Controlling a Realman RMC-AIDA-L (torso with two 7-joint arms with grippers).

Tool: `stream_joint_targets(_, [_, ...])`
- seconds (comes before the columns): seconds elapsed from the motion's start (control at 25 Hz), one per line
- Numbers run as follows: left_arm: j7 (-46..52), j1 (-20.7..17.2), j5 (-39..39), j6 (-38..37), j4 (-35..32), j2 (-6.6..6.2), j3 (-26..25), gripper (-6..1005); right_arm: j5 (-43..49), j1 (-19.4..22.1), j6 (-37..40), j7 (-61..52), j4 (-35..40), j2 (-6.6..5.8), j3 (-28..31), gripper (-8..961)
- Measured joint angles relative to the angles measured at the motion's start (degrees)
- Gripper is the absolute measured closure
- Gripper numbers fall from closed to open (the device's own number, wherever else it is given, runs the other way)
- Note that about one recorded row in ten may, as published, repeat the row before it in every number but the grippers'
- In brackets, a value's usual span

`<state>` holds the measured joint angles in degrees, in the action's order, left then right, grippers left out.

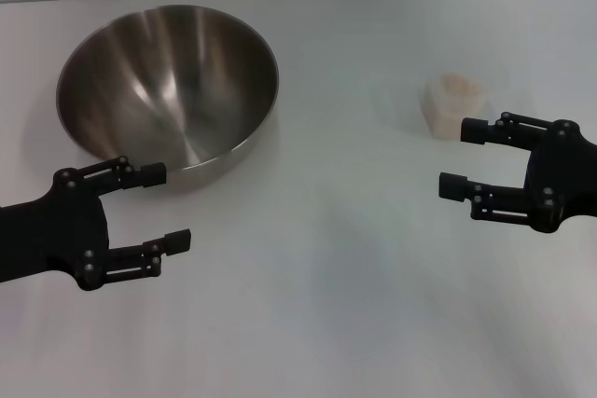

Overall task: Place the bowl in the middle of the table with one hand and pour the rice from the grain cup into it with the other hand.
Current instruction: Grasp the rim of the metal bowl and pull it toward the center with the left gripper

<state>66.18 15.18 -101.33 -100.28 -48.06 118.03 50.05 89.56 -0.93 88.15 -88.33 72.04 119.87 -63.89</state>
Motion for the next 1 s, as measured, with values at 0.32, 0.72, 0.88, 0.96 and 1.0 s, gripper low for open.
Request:
stream_joint_targets(0.32, [0.0,-0.07,0.0,0.0,0.15,0.0,0.66,199,0.0,-0.22,0.0,0.0,0.1,-0.07,0.0,179])
stream_joint_targets(0.72, [2.57,0.06,1.21,0.35,-0.44,0.2,-1.2,199,0.0,-0.48,-0.07,0.0,-0.12,-0.09,0.0,180])
stream_joint_targets(0.88, [14.94,2.01,3.22,1.67,-3.55,0.04,-6.35,198,0.0,-0.65,-0.13,0.01,-0.22,-0.08,-0.07,180])
stream_joint_targets(0.96, [23.06,4.18,2.75,3.68,-6.14,-0.36,-8.9,198,0.0,-0.82,-0.14,0.17,-0.36,-0.08,-0.12,179])
stream_joint_targets(1.0, [25.51,4.85,2.22,4.53,-7.55,-0.49,-9.27,198,0.0,-0.91,-0.2,0.27,-0.47,-0.08,-0.2,179])
